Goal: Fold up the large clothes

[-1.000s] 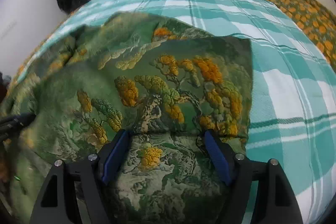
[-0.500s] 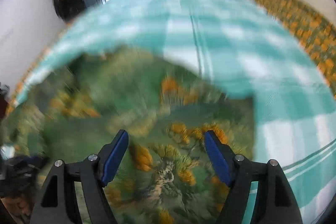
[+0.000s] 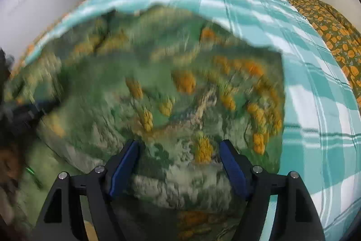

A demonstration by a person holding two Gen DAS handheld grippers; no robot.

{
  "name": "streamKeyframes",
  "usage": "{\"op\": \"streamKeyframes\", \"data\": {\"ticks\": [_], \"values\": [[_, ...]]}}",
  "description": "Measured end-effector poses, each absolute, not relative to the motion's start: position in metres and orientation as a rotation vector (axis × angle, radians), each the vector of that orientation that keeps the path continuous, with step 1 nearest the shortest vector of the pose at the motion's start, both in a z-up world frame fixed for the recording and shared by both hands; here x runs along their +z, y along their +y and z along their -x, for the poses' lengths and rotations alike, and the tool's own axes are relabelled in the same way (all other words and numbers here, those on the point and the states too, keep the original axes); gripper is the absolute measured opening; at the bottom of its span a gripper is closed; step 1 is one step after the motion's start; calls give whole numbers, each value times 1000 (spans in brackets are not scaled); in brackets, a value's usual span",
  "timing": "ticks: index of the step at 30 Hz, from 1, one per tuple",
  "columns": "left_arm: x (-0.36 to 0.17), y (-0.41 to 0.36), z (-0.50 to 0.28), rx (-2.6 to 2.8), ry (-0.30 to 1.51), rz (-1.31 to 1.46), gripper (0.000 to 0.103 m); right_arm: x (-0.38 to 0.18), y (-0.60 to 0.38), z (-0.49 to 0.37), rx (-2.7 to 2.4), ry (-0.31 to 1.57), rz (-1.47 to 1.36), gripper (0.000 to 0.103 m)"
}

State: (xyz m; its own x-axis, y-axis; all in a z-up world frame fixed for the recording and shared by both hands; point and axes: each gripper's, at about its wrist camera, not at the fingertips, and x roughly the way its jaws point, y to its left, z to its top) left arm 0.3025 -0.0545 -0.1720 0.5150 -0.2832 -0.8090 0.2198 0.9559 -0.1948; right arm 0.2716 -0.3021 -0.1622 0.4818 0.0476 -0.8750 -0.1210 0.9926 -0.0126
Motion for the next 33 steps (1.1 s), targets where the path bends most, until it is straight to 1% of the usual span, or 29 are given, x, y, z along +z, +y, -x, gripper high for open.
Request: {"op": "streamKeyframes", "data": {"ticks": [2,4,5,6,8,13,17,20,26,33], "values": [[-168,-53,-302,-310,988,73,22,-166,-302,-272,94,1064,65,78],[-160,-46,-298,-305,1001,81,37,-160,-303,-273,74,1062,46,78],[-154,-40,-293,-288,1002,83,56,-151,-302,-268,58,1043,40,78],[-149,-35,-287,-276,996,82,72,-142,-302,-261,47,1018,41,78],[-135,-22,-269,-258,975,70,83,-123,-301,-238,53,964,45,78],[-114,16,-213,-256,975,18,85,-96,-295,-158,53,860,51,78],[-102,49,-169,-175,963,-36,87,-96,-291,-95,3,809,-28,82],[-95,70,-144,-122,935,-45,93,-103,-286,-66,-28,802,-62,82],[-89,105,-121,-40,924,13,93,-107,-267,-56,-20,779,38,82],[-92,115,-116,-4,926,72,94,-106,-250,-48,2,711,98,82]]}}
